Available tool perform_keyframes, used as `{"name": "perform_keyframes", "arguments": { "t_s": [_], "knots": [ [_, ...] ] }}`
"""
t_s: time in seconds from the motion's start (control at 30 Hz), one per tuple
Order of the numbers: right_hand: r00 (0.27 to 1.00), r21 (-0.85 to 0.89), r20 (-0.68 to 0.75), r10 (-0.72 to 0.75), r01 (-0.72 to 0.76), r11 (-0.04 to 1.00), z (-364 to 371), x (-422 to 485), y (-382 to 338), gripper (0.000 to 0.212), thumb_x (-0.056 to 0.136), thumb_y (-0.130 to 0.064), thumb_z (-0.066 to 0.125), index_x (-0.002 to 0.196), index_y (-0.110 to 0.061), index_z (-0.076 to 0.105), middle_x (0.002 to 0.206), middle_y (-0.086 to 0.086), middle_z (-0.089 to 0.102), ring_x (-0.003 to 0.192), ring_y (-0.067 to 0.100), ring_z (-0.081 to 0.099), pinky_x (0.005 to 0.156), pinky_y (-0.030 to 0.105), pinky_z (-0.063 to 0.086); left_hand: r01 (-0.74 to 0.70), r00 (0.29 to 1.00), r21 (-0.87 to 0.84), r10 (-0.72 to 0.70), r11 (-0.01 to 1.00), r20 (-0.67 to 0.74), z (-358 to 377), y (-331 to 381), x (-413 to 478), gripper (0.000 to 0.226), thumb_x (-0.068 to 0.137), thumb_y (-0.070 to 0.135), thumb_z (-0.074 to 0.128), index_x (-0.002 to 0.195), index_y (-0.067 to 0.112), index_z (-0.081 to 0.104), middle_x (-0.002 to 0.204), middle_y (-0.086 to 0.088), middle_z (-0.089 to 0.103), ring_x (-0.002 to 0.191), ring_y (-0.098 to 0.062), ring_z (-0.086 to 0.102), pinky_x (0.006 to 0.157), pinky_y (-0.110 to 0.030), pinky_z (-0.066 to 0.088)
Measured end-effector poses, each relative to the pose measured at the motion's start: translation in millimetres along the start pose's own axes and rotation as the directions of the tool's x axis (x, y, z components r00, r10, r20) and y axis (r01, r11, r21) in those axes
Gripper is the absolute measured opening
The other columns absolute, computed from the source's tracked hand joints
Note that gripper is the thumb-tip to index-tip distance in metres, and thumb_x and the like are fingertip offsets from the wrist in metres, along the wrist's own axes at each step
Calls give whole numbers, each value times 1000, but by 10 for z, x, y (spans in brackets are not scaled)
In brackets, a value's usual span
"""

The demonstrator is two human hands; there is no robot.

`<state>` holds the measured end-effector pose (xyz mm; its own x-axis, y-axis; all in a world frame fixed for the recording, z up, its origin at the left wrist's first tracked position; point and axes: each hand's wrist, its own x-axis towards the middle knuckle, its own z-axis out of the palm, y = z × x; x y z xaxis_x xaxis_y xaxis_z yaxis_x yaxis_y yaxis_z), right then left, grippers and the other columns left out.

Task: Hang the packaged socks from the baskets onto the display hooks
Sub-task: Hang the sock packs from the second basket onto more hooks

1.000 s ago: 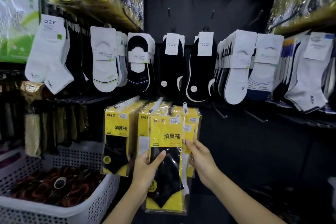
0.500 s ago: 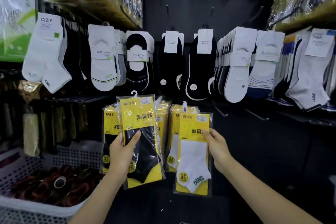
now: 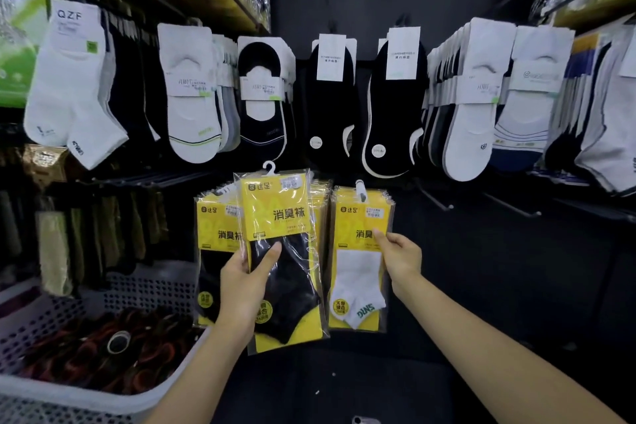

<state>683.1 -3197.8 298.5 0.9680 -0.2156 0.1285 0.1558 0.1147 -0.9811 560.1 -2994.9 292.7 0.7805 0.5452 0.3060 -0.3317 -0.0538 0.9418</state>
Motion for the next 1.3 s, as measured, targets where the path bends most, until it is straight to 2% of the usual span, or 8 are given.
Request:
{"name": "perform_keyframes", "arguments": {
  "t_s": [0.13, 0.3, 0.43, 0.63, 0.87, 0.97, 1.2, 1.3],
  "knots": [
    [995, -89, -96, 18, -27, 996, -6, 47, 43, 24, 77, -23, 78, 93, -11, 63, 94, 6, 68, 85, 19, 63, 73, 27, 49, 6, 1000, -15, -6, 1000, 16, 44, -5, -57, 20, 80, 35, 69, 94, 22, 63, 80, 12, 65, 84, -3, 60, 66, -15, 39],
    [982, -145, -172, 73, -99, 984, -182, -91, 115, 26, 81, -15, 74, 100, -9, 58, 108, 11, 63, 85, 17, 56, 70, 27, 45, 30, 995, -22, -27, 999, 92, 90, -3, -181, 21, 83, 30, 68, 103, 26, 64, 95, 13, 70, 93, 0, 63, 69, -12, 45],
    [990, -66, 72, 119, -114, 991, -266, -386, -12, 24, 90, -23, 64, 107, -6, 60, 105, 10, 64, 91, 19, 63, 80, 32, 55, 52, 987, -31, -47, 998, 156, 172, 11, -318, 21, 85, 25, 68, 105, 25, 65, 96, 10, 72, 87, 0, 67, 64, -8, 49],
    [900, 12, 428, 78, -92, 996, -273, -794, -329, 32, 96, -40, 48, 112, -17, 64, 109, 2, 69, 102, 16, 65, 89, 31, 53, 64, 959, 13, -65, 998, 277, 420, 16, -526, 13, 85, 25, 68, 98, 25, 68, 91, 8, 74, 81, 0, 68, 60, -9, 49],
    [960, 78, 279, -4, -19, 997, -427, -858, -287, 14, 95, -20, 56, 104, -15, 66, 102, 4, 73, 96, 18, 69, 87, 34, 55, 11, 933, 12, -15, 1000, 360, 661, -8, -657, 22, 84, 21, 69, 103, 29, 62, 101, 9, 70, 93, -3, 66, 67, -8, 48],
    [976, 76, 214, -43, 27, 997, -461, -761, -300, 10, 95, -18, 55, 100, -17, 64, 105, 6, 71, 99, 20, 67, 91, 35, 53, 49, 936, 34, -58, 998, 346, 718, 2, -645, 47, 85, 29, 68, 127, 27, 48, 118, 8, 57, 108, -8, 57, 68, -9, 46],
    [956, 23, 266, -120, 118, 993, -275, -464, -306, 12, 95, -14, 55, 105, -13, 63, 104, 3, 70, 95, 14, 67, 81, 23, 53, 52, 949, 88, -76, 995, 306, 791, -168, -500, 60, 88, 43, 59, 143, 33, 34, 136, 10, 46, 111, -2, 47, 71, -10, 38],
    [966, -8, 238, -101, 106, 994, -176, -307, -252, 14, 95, -15, 56, 105, -9, 63, 98, 2, 69, 89, 14, 66, 70, 17, 51, 50, 951, 92, -76, 995, 301, 880, -252, -382, 59, 91, 42, 56, 144, 30, 34, 140, 11, 42, 115, -3, 44, 85, -16, 37]
  ]
}}
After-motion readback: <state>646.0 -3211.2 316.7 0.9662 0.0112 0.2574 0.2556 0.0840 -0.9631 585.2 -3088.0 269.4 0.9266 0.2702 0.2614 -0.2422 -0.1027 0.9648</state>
